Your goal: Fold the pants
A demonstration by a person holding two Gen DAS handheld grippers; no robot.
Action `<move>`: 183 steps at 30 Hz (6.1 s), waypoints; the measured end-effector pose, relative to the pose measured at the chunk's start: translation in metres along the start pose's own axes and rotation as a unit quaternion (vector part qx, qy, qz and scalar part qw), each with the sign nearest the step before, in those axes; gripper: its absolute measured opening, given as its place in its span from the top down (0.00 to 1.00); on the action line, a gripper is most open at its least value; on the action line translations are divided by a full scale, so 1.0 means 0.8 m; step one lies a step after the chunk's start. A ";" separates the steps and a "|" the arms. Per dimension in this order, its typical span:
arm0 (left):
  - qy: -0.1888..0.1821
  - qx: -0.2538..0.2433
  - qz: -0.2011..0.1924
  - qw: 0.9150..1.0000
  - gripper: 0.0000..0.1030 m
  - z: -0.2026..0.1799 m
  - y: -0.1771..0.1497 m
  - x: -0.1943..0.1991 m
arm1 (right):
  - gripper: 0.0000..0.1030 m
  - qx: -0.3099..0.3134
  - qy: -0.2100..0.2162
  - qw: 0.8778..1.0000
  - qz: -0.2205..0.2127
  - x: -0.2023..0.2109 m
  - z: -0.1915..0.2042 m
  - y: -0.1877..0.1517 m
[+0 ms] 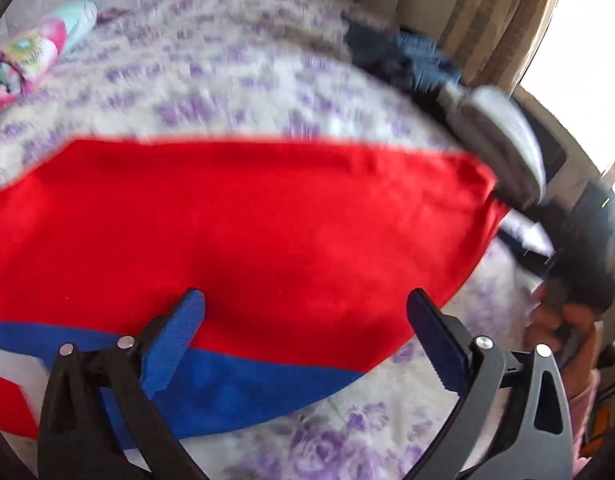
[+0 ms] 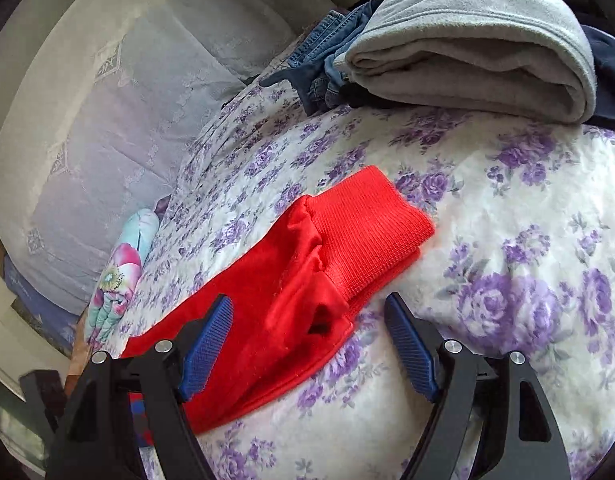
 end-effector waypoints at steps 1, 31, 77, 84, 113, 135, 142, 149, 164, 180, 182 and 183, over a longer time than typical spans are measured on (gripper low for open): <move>0.034 -0.027 -0.026 0.999 0.04 -0.009 -0.003 -0.001 | 0.24 -0.002 0.004 1.000 -0.002 -0.003 0.000 0.002; 0.064 0.246 -0.109 0.961 0.04 0.266 -0.002 0.107 | 0.79 0.490 -0.149 0.859 -0.007 -0.055 0.263 -0.073; 0.072 0.233 -0.151 0.958 0.04 0.296 -0.024 0.111 | 0.89 0.446 0.093 0.851 0.262 -0.153 0.313 -0.230; 0.075 0.234 -0.149 0.958 0.04 0.296 -0.025 0.109 | 0.55 0.510 0.059 0.831 0.215 -0.095 0.316 -0.206; 0.080 0.231 -0.143 0.959 0.04 0.298 -0.028 0.104 | 0.83 0.686 -0.245 0.669 0.149 -0.076 0.209 -0.164; 0.005 0.103 -0.193 0.976 0.08 0.176 0.022 0.142 | 0.80 0.339 -0.037 0.917 0.207 -0.168 0.195 -0.074; -0.045 -0.004 -0.085 0.995 0.56 0.052 0.049 0.061 | 0.80 0.325 -0.038 0.921 0.213 -0.174 0.178 -0.095; -0.040 -0.014 -0.052 0.998 0.56 0.053 0.016 0.027 | 0.74 0.334 0.001 0.926 0.178 -0.076 0.214 -0.110; -0.029 -0.061 -0.081 0.994 0.32 0.027 0.022 0.020 | 0.62 0.316 -0.005 0.937 0.152 -0.053 0.171 -0.153; -0.012 -0.041 -0.085 0.995 0.09 0.037 0.022 0.034 | 0.42 0.331 0.018 0.930 0.158 -0.057 0.175 -0.160; -0.019 -0.015 -0.089 0.996 0.09 0.051 0.021 0.050 | 0.39 0.348 0.008 0.924 0.160 -0.058 0.178 -0.164; -0.019 -0.004 -0.091 0.996 0.09 0.060 0.019 0.059 | 0.38 0.356 0.001 0.921 0.160 -0.059 0.180 -0.166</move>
Point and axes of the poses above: each gripper's, at about its wrist camera, not at the fingertips, and x roughly against the way its jaws point, z to its left, y to its top, the point moved 7 cm from there along -x, roughly the way its jaws point, and after that the axes turned 12 degrees about y, right-handed, at the moved point
